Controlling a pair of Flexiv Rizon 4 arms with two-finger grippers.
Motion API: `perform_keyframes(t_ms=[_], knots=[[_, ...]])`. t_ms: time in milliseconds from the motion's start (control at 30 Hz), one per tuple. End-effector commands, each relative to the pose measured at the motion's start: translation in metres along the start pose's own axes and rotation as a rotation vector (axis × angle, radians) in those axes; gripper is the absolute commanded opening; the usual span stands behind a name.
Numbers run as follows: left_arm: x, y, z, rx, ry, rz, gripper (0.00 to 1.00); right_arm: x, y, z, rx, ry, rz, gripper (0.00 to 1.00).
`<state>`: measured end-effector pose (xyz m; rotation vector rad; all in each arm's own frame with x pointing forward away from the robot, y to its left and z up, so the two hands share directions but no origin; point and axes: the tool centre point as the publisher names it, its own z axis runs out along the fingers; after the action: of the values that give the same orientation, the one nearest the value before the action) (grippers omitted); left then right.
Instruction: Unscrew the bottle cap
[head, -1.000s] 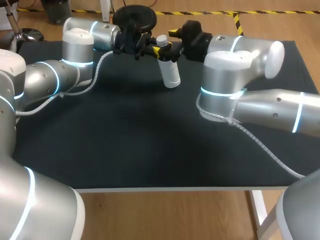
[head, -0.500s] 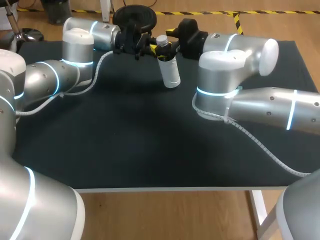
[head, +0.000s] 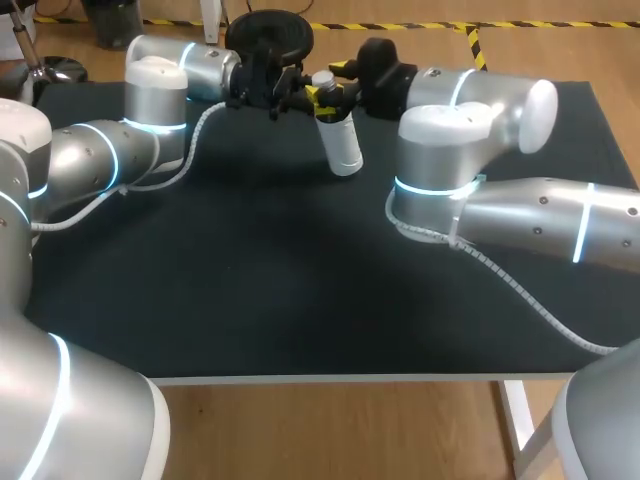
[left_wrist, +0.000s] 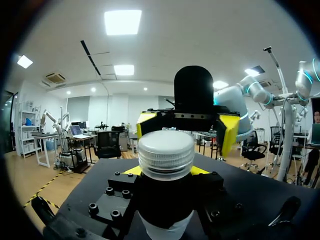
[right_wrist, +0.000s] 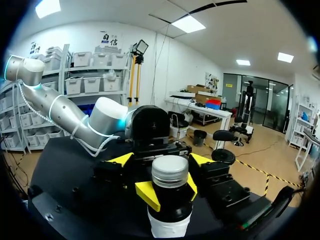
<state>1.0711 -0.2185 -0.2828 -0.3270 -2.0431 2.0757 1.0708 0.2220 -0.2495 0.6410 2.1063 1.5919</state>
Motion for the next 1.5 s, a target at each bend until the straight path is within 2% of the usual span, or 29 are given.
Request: perform_keyframes(t_ms=[33, 533, 567, 600, 833, 1133, 1300, 1500], knots=[[-0.010, 0.003, -0.001, 0.006, 0.139, -0.001, 0.00, 0.003, -0.001, -0.004, -0.017, 0.002, 0.003, 0.00], [-0.010, 0.003, -0.001, 0.006, 0.139, -0.001, 0.00, 0.002, -0.001, -0.011, -0.036, -0.016, 0.005, 0.00], [-0.010, 0.003, -0.001, 0.006, 0.139, -0.001, 0.00, 0.002, -0.001, -0.011, -0.037, -0.016, 0.004, 0.34], [-0.010, 0.003, -0.001, 0.006, 0.139, -0.001, 0.00, 0.002, -0.001, -0.011, -0.041, -0.021, 0.000, 0.98], [-0.010, 0.003, -0.001, 0.006, 0.139, -0.001, 0.00, 0.003, 0.004, -0.011, -0.002, -0.052, -0.051, 1.00], [-0.010, 0.003, -0.001, 0.006, 0.139, -0.001, 0.00, 0.007, 0.005, 0.003, 0.037, -0.024, -0.051, 1.00], [-0.010, 0.003, -0.001, 0.006, 0.139, -0.001, 0.00, 0.007, 0.004, 0.007, 0.102, -0.058, -0.039, 1.00], [-0.010, 0.003, -0.001, 0.006, 0.139, -0.001, 0.00, 0.002, 0.009, 0.008, 0.126, -0.089, -0.030, 1.00]])
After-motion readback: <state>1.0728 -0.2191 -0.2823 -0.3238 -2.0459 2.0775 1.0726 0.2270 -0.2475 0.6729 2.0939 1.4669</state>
